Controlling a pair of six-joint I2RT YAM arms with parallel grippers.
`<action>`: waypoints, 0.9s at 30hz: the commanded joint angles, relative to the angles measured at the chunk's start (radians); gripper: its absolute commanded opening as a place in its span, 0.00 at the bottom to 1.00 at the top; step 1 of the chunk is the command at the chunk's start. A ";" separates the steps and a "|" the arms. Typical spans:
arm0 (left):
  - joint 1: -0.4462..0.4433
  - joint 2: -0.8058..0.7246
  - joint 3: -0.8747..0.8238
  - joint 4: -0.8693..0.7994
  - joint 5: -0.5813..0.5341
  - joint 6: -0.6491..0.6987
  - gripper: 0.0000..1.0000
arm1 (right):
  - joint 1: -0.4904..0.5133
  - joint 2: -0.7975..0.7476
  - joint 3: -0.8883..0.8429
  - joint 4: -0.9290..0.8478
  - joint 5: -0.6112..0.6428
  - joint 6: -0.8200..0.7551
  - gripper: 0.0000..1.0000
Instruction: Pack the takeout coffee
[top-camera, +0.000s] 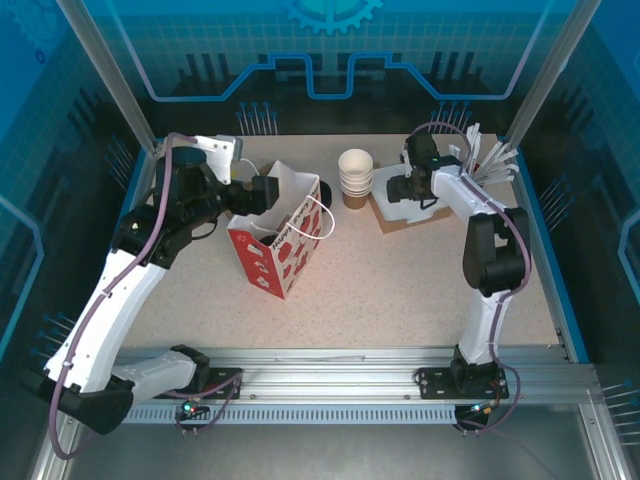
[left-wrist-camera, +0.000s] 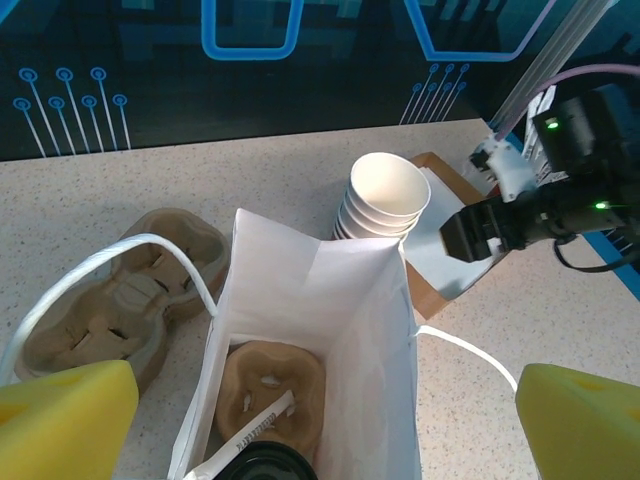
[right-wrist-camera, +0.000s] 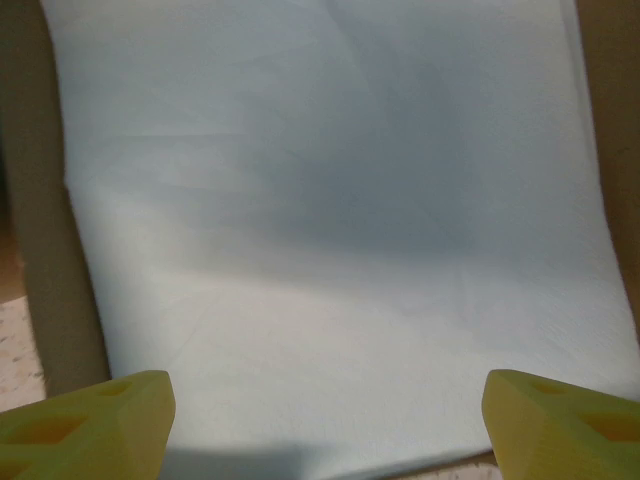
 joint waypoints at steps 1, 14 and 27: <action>0.012 -0.025 -0.017 0.032 0.037 0.008 0.98 | -0.021 0.077 0.083 -0.063 0.012 -0.017 0.81; 0.030 -0.025 -0.023 0.041 0.108 -0.011 0.97 | -0.039 0.305 0.331 -0.171 0.000 -0.028 0.81; 0.035 -0.019 -0.022 0.035 0.129 -0.011 0.96 | -0.058 0.341 0.353 -0.172 -0.069 -0.019 0.55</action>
